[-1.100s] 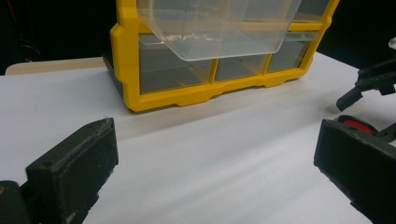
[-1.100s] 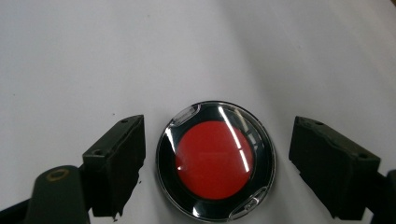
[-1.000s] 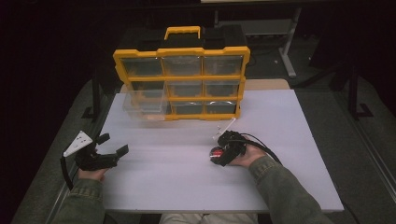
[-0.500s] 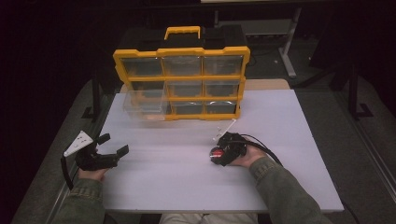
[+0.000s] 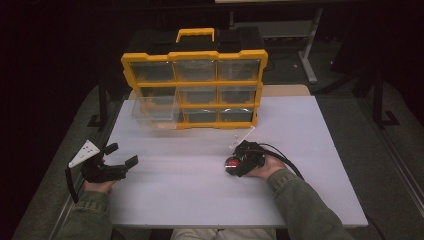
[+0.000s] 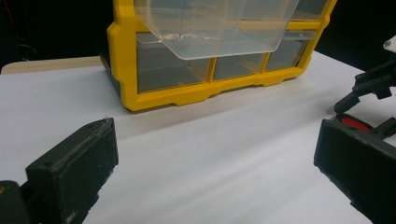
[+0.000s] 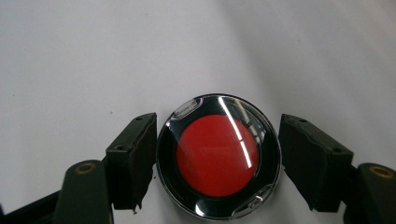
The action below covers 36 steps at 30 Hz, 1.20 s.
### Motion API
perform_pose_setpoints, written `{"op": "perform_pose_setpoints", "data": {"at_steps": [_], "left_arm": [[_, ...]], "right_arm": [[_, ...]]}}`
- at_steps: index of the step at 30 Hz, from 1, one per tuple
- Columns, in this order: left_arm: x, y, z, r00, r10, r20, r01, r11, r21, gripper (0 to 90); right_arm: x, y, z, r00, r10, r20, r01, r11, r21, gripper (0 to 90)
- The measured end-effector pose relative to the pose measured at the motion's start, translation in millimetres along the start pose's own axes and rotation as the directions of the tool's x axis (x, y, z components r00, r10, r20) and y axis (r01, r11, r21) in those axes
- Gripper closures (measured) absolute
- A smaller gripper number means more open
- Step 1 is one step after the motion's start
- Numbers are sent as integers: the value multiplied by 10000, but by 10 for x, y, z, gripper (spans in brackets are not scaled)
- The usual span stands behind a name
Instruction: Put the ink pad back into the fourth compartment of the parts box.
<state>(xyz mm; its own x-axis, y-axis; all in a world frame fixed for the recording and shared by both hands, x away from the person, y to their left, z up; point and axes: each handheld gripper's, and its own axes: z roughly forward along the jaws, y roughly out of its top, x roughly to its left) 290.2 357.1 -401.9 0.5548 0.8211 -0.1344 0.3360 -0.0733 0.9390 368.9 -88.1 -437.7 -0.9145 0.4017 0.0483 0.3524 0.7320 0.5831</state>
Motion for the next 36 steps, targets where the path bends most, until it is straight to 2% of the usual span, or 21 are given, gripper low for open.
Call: {"op": "perform_pose_setpoints", "data": {"at_steps": [12, 27, 36], "left_arm": [[-1, 1, 4, 10000, -27, -18, 27, 10000, 17, 0], [-1, 4, 2, 10000, -14, -27, 14, 10000, -5, 0], [-1, 4, 2, 10000, -18, -24, 18, 10000, -19, 0]], "right_arm": [[-37, 40, -188, 9997, 165, 155, -159, 9990, -413, 288], [15, 191, -344, 9999, -114, 25, 115, 9984, -550, 288], [22, 301, -449, 9998, -161, 110, 170, 9967, -793, 288]]}}
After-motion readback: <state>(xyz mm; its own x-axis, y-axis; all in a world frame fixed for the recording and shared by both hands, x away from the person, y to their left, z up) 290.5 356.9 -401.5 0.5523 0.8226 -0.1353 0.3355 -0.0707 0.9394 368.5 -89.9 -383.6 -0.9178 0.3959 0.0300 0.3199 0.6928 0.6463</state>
